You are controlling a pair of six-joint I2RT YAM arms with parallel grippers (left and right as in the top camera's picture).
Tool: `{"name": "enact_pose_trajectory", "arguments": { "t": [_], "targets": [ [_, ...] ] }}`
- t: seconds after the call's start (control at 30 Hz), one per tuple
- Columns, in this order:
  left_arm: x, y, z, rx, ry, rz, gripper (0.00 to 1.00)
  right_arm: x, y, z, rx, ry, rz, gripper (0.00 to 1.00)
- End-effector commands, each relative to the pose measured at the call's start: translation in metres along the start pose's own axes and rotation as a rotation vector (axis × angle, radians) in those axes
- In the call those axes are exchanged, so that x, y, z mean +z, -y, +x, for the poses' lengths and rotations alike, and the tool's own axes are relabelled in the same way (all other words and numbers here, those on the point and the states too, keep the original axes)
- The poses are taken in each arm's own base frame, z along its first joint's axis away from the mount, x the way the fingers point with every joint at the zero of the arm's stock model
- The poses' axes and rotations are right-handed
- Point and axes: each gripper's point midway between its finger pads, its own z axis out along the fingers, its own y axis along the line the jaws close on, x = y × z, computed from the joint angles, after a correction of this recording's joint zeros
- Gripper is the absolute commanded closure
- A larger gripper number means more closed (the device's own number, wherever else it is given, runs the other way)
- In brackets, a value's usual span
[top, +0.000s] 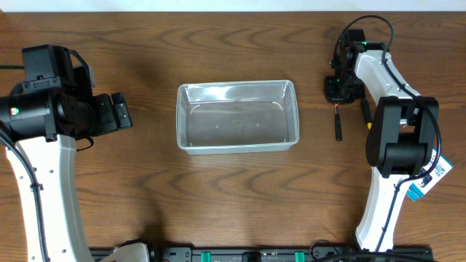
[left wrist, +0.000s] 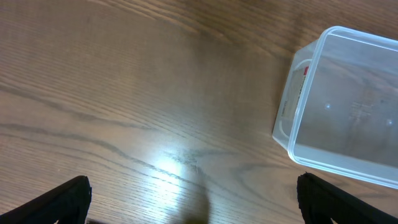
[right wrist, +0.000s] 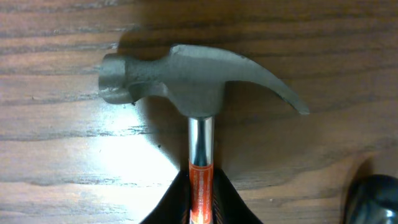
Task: Pack container
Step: 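Carry the hammer with the right gripper and release it into the container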
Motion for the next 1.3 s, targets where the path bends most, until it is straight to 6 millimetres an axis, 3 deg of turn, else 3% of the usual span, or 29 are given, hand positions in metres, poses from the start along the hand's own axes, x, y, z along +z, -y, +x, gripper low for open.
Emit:
{"name": "enact_pose_trajectory", "arguments": {
  "t": [0.0,0.2,0.33,0.43,0.63,0.7,0.83,0.9,1.03,1.27],
  "targets": [
    [0.001,-0.002,0.001,0.006,-0.007,-0.013,0.02,0.022,-0.001,0.009,-0.005,-0.052,0.004,0.95],
    [0.001,-0.002,0.001,0.006,-0.007,-0.013,0.02,0.019,-0.002,0.004,-0.007,-0.034,0.002,0.99],
    [0.001,-0.002,0.001,0.006,-0.007,-0.013,0.02,-0.009,-0.007,-0.008,-0.013,0.019,-0.008,0.99],
    [0.001,-0.002,0.001,0.006,-0.007,-0.013,0.02,-0.052,-0.013,-0.024,-0.037,0.104,-0.013,0.99],
    [0.001,-0.002,0.001,0.006,-0.007,-0.013,0.02,-0.171,-0.048,-0.043,-0.203,0.357,-0.026,0.99],
    [0.001,-0.002,0.001,0.006,-0.007,-0.013,0.02,-0.203,-0.070,-0.039,-0.311,0.428,-0.028,0.99],
    [0.001,-0.002,0.001,0.006,-0.007,-0.013,0.02,-0.232,-0.135,-0.008,-0.685,0.476,-0.086,0.99],
    [0.001,-0.002,0.001,0.006,-0.007,-0.013,0.02,-0.234,-0.171,0.017,-0.911,0.461,-0.130,0.99],
    [0.001,-0.002,0.001,0.006,-0.007,-0.013,0.02,-0.221,-0.211,0.044,-1.156,0.426,-0.138,0.99],
    [0.001,-0.002,0.001,0.006,-0.007,-0.013,0.02,-0.150,-0.249,0.071,-1.371,0.259,-0.228,0.99]
  ]
}}
